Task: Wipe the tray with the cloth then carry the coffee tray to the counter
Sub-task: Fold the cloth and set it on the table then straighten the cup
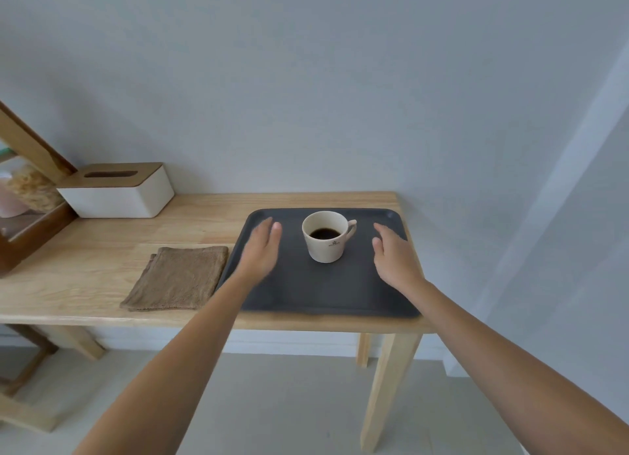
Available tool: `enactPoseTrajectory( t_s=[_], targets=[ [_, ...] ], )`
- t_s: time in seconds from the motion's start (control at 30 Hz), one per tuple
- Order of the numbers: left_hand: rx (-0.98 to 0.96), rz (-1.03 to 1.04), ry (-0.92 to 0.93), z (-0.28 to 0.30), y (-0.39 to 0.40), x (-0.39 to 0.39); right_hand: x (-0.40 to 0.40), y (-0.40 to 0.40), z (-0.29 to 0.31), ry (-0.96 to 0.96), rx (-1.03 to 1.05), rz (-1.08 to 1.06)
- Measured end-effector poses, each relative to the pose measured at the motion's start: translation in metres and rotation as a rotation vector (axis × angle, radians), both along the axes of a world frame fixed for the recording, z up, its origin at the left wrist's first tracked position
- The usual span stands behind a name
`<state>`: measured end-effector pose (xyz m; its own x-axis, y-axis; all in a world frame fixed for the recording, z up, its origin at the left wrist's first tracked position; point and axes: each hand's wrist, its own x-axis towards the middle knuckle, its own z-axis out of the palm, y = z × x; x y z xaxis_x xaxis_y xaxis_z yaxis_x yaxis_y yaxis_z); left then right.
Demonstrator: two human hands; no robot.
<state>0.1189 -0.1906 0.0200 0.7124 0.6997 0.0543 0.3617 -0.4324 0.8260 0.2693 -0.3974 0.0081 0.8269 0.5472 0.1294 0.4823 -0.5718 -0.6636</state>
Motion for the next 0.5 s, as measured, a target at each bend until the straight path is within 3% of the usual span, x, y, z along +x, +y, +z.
enactPoseTrajectory(
  t_s=[0.07,0.2,0.3,0.5],
  targets=[
    [0.212,0.039,0.18,-0.01,0.028,-0.008,0.007,-0.014,-0.015,-0.127,-0.171,0.002],
    [0.404,0.001,0.543,-0.035,0.058,-0.022,0.012,-0.035,-0.032,-0.191,-0.34,-0.045],
    [0.516,-0.013,0.549,-0.042,0.055,-0.022,0.009,-0.041,-0.03,-0.141,-0.305,-0.063],
    [0.553,-0.126,0.535,-0.044,0.049,-0.022,-0.001,-0.061,-0.027,-0.021,-0.257,-0.187]
  ],
)
